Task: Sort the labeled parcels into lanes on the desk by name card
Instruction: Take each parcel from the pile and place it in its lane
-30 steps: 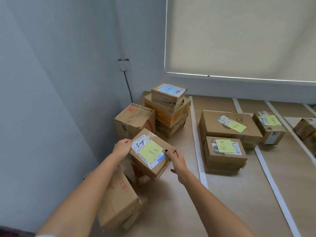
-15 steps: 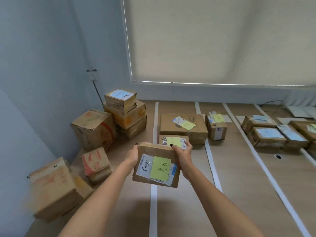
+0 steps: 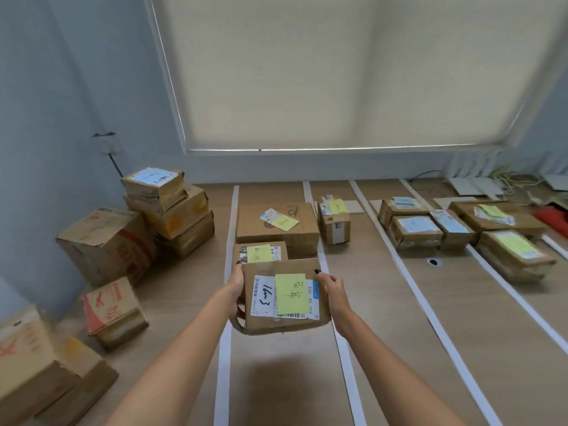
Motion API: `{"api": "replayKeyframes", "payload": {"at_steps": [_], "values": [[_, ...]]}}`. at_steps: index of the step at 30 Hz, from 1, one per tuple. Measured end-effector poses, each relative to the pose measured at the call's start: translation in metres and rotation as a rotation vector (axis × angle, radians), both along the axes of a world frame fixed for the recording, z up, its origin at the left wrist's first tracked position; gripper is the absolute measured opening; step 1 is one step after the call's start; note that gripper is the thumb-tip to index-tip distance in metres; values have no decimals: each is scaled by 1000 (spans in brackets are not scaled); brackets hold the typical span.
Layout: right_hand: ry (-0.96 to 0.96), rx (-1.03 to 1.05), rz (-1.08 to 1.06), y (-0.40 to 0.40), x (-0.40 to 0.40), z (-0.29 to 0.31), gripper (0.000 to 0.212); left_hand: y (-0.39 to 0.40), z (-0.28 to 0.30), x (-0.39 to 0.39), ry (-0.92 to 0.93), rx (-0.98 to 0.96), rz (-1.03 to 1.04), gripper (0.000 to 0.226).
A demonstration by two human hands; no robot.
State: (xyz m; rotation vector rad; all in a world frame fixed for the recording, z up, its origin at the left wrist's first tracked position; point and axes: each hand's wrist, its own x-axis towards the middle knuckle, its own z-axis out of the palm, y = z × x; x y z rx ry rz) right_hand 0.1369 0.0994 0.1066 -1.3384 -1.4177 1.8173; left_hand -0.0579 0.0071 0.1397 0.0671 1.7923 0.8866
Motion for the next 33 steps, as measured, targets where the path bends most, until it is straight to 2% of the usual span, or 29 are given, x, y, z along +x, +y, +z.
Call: {"api": "replayKeyframes", "payload": {"at_steps": [4,10,14,18,22,25,29,33], "values": [[-6,-1,-35,16,19,4,34,20,-1,19,-57,91,-82,83],[57,-133,-44,40,56,10,40,51,9,71,-124,421,-71,63],[94,-128,-93,62,89,19,35,78,21,105,-123,465,-103,57],[182,-90,-97,98,138,25,36,114,24,152,-25,538,-102,47],[193,8,-89,141,195,25,39,151,18,214,19,657,-85,39],[184,85,-74,174,237,25,48,178,11,257,46,646,-51,34],[127,140,-67,204,281,25,36,206,2,304,56,600,-39,25],[68,134,-53,224,307,20,32,223,-2,332,77,595,-48,33]]}}
